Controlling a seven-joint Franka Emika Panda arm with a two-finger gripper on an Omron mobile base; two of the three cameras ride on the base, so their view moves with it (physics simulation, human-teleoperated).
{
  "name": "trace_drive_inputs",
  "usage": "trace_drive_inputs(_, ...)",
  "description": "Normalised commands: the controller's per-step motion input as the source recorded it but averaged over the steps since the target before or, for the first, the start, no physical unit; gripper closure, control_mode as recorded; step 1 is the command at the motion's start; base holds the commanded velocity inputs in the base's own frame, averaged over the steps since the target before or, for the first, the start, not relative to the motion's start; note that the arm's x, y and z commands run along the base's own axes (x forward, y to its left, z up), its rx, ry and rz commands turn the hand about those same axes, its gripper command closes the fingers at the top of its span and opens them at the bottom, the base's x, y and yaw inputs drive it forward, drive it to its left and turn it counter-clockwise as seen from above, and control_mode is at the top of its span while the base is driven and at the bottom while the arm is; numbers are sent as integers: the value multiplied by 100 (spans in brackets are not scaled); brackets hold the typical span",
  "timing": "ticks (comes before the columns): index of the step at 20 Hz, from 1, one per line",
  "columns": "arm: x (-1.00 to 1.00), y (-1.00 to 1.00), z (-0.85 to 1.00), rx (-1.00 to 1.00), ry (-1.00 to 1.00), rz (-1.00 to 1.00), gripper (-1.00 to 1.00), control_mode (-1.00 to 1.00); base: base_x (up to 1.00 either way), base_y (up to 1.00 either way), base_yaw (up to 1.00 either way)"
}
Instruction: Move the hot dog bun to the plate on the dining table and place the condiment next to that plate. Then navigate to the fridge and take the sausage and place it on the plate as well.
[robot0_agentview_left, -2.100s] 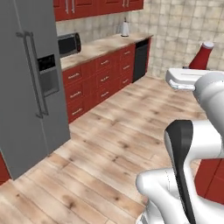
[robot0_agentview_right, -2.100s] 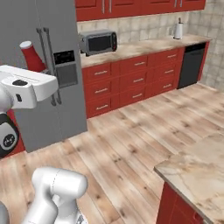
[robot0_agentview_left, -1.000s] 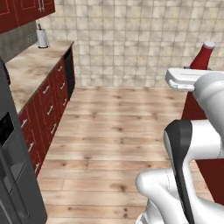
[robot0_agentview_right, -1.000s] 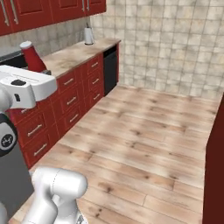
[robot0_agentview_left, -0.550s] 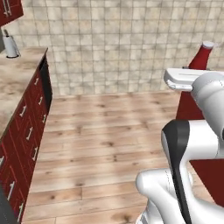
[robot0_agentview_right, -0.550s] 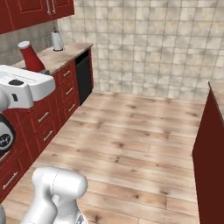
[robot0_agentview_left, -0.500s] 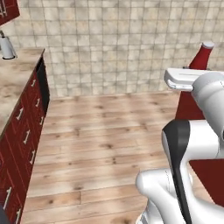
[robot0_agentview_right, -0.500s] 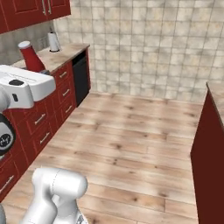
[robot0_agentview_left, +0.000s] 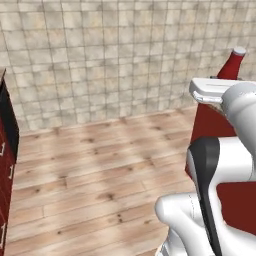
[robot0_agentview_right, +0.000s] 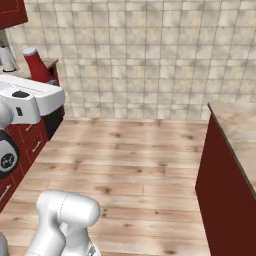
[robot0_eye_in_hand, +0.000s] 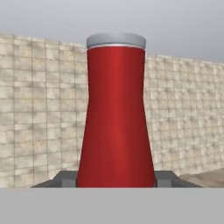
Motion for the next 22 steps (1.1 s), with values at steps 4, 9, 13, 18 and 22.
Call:
trace_drive_inputs(4, 0, 0, 0, 0, 0, 0, 100, 100, 100, 20, -41)
trace_drive_inputs(9, 0, 0, 0, 0, 0, 0, 100, 100, 100, 29, -45)
trace_drive_inputs(13, 0, 0, 0, 0, 0, 0, 100, 100, 100, 36, -46)
trace_drive_inputs(18, 0, 0, 0, 0, 0, 0, 100, 100, 100, 46, -47)
trace_drive_inputs(22, 0, 0, 0, 0, 0, 0, 100, 100, 100, 37, -47)
